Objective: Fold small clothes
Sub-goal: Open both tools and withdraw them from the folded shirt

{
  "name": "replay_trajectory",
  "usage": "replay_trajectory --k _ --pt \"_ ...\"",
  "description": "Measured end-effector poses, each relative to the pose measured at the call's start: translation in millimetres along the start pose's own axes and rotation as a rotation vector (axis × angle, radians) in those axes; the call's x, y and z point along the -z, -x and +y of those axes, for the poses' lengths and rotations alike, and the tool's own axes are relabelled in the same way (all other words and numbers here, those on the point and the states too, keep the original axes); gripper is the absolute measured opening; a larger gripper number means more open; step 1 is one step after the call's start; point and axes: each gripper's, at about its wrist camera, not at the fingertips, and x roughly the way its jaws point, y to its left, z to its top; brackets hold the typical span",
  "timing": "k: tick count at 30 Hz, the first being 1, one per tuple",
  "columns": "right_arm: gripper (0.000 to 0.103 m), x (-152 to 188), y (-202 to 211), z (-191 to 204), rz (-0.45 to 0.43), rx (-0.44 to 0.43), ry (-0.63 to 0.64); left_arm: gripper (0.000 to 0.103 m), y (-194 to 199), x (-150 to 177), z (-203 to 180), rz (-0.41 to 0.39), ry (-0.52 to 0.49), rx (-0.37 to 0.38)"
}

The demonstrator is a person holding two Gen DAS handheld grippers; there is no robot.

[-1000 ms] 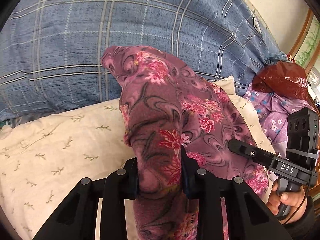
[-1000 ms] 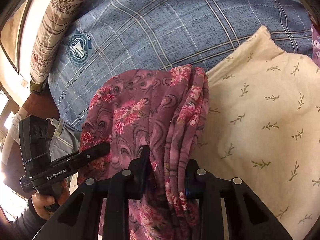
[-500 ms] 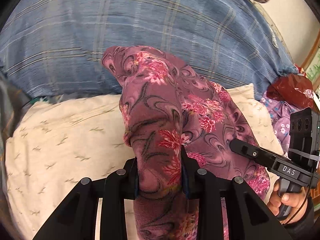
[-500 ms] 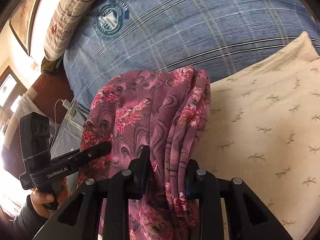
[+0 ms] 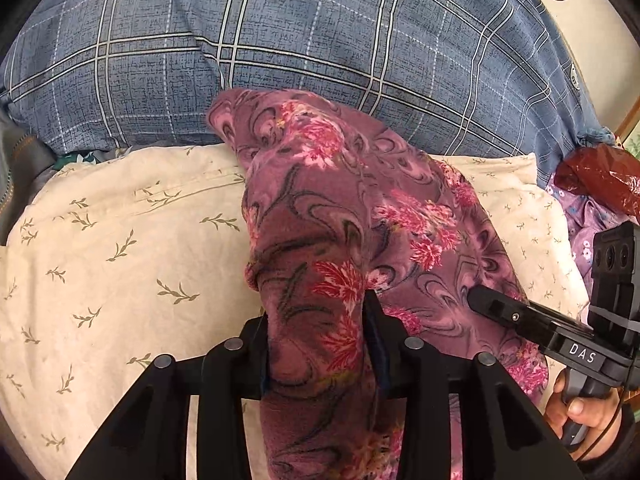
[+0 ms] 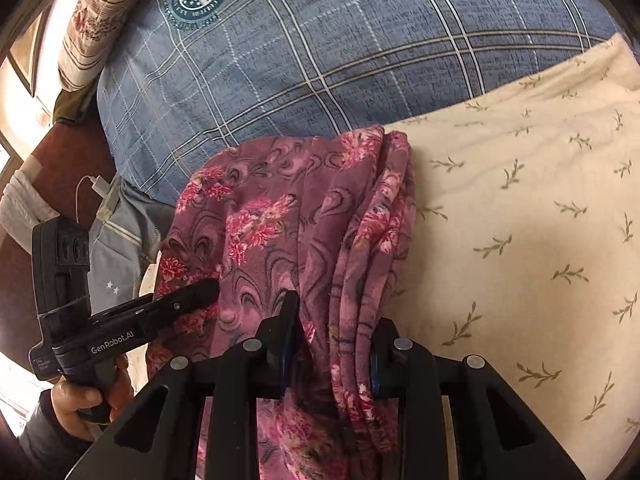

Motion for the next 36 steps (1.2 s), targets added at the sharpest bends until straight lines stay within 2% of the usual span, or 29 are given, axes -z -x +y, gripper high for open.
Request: replay_trajectory --k 3,8,10,12,13,15,22,29,36 --pt "0.035 1.0 -0.6 2.6 -0.005 0.031 0.014 0.044 1.9 0.0 -5.3 -0.008 -0.014 -0.024" --pt "0.037 1.0 9.1 12.0 -0.011 0.081 0.047 0.047 8.6 -3.2 -4.0 -0.009 0.001 -0.043" --pt "0.041 3.3 15.8 12.6 -0.019 0.087 0.051 0.049 22.8 1.1 -4.3 -0.033 0.002 -0.050" --pt "0.043 7.0 24.4 14.5 -0.030 0.096 0.060 0.056 37.3 6.3 -5.2 -0.058 -0.004 -0.053" --pt "0.047 9.5 29.7 16.6 -0.037 0.102 0.068 0.057 42.9 9.0 -4.6 -0.070 -0.007 -0.056" --pt "0.055 14.3 40.0 22.7 -0.052 0.113 0.088 0.070 57.5 16.7 -5.2 -0.101 -0.015 -0.081" --pt "0.073 35.3 74.9 53.5 -0.108 0.159 0.134 0.080 98.9 57.0 -15.5 -0.157 -0.062 -0.156" --pt "0.075 58.3 92.6 70.4 -0.113 0.194 0.169 0.085 131.8 89.1 -17.0 -0.194 -0.080 -0.200" --pt "0.077 79.3 106.3 78.8 -0.117 0.230 0.189 0.085 157.6 111.0 -22.5 -0.242 -0.125 -0.303"
